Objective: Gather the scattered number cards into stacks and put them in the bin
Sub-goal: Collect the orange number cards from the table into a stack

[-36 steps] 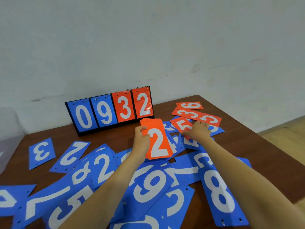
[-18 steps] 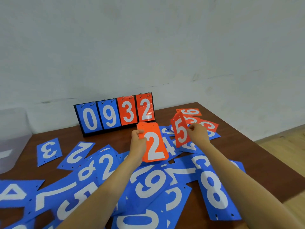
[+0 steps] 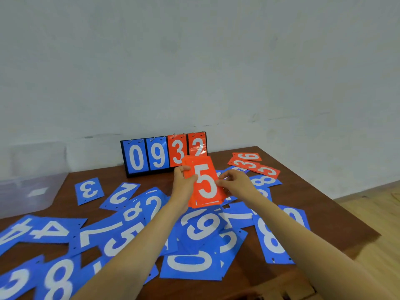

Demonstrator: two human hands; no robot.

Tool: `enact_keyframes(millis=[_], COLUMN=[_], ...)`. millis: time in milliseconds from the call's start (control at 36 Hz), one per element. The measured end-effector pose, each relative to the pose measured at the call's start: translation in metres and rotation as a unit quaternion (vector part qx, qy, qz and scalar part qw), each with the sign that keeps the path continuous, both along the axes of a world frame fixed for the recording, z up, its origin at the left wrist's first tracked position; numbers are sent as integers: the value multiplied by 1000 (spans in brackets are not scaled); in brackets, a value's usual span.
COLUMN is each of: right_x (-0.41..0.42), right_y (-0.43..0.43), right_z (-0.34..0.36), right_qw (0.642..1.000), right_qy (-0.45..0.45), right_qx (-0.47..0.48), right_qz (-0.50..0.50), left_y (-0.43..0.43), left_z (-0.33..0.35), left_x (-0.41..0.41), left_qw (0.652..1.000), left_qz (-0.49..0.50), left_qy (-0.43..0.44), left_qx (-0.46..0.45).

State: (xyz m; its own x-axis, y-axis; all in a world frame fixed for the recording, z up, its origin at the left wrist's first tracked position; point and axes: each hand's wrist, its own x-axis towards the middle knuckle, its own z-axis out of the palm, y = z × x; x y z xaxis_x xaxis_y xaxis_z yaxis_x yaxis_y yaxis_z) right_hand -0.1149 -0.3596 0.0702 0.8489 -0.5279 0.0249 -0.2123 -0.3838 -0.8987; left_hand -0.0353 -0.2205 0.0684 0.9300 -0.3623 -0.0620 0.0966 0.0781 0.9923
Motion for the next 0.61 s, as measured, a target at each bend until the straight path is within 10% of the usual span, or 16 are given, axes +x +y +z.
enact_keyframes(millis=[611], right_x=[53], right_y=[-109], right_z=[-47], right_qw=[983], right_qy=[87], right_qx=[-150], right_qz=[-61], left_y=[-73], left_z=[-19], left_x=[48], left_qw=[997], left_qz=[-37], left_qy=[28], left_qx=[65])
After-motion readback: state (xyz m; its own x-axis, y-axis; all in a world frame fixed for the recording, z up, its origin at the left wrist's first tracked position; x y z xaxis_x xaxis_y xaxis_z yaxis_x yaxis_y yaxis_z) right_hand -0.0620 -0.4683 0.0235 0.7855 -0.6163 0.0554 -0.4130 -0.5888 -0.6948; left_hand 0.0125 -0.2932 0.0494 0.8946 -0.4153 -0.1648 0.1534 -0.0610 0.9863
